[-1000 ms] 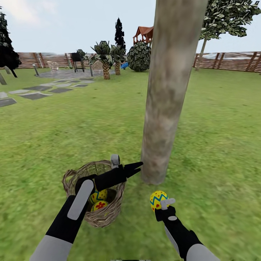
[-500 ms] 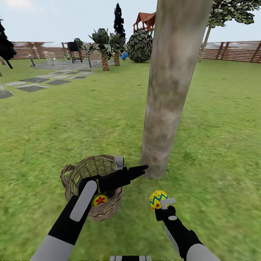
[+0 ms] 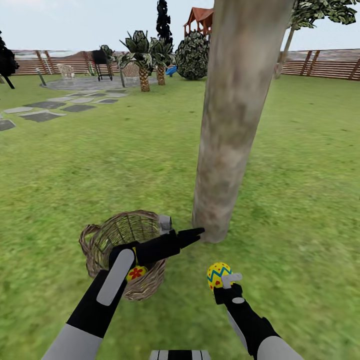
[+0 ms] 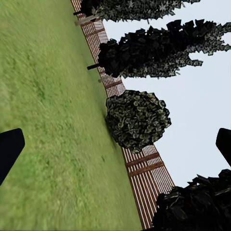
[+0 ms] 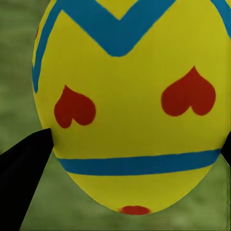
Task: Take the three Easter eggs out of the wicker basket on the lawn in the garden, then place them on the lawn next to a single tree (choose any tree) so that all three eggs are next to the same tree and none are left in the basket.
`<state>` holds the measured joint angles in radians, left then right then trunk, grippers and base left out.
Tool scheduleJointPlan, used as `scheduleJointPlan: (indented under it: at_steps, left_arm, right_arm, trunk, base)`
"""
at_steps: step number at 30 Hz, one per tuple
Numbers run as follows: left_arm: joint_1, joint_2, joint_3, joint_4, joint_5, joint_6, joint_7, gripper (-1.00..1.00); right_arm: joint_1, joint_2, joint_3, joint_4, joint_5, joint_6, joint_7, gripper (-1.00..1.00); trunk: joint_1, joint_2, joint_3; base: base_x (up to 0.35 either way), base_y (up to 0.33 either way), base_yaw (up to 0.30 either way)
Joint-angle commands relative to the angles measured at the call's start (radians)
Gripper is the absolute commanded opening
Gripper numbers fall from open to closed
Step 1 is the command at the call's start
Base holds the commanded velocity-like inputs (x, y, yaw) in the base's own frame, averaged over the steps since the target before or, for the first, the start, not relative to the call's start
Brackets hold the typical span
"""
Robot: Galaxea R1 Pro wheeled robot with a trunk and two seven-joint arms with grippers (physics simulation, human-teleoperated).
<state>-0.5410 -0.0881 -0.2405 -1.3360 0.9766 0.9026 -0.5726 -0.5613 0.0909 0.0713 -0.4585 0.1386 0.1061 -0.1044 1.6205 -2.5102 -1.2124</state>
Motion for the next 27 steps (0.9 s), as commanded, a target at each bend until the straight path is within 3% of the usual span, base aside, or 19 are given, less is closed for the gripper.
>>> scheduleJointPlan:
  at_steps: [1,9,14,25,27]
  left_arm:
    - [-0.001,-0.001,0.001,0.0,0.001,0.005,-0.001,1.0]
    - [-0.001,-0.001,0.0,0.0,0.001,0.005,0.0,1.0]
    - [-0.001,-0.001,0.0,0.0,0.001,0.004,0.0,1.0]
    - [-0.001,-0.001,0.001,0.0,0.001,0.002,-0.001,1.0]
    - [-0.001,-0.001,-0.021,-0.003,0.001,0.002,0.0,1.0]
  right_arm:
    - [0.0,0.0,0.005,-0.002,0.01,0.009,-0.006,-1.0]
    - [0.0,0.001,0.005,-0.002,0.01,0.009,-0.006,-1.0]
    - [0.0,0.004,0.006,-0.002,0.015,0.008,-0.006,-1.0]
    - [0.0,0.009,0.008,-0.011,0.019,0.006,-0.008,-1.0]
    - [0.0,0.005,0.008,-0.024,0.019,0.006,-0.008,-1.0]
  trunk:
    - [0.0,0.0,-0.001]
    - [0.0,0.0,-0.001]
    - [0.0,0.0,-0.001]
    - [0.0,-0.001,-0.005]
    - [0.001,-0.001,-0.012]
  base:
    - [0.0,-0.306,0.0]
    - [0.003,-0.308,0.0]
    - [0.224,-0.198,0.0]
    - [0.033,-0.02,0.089]
    - [0.0,0.0,0.003]
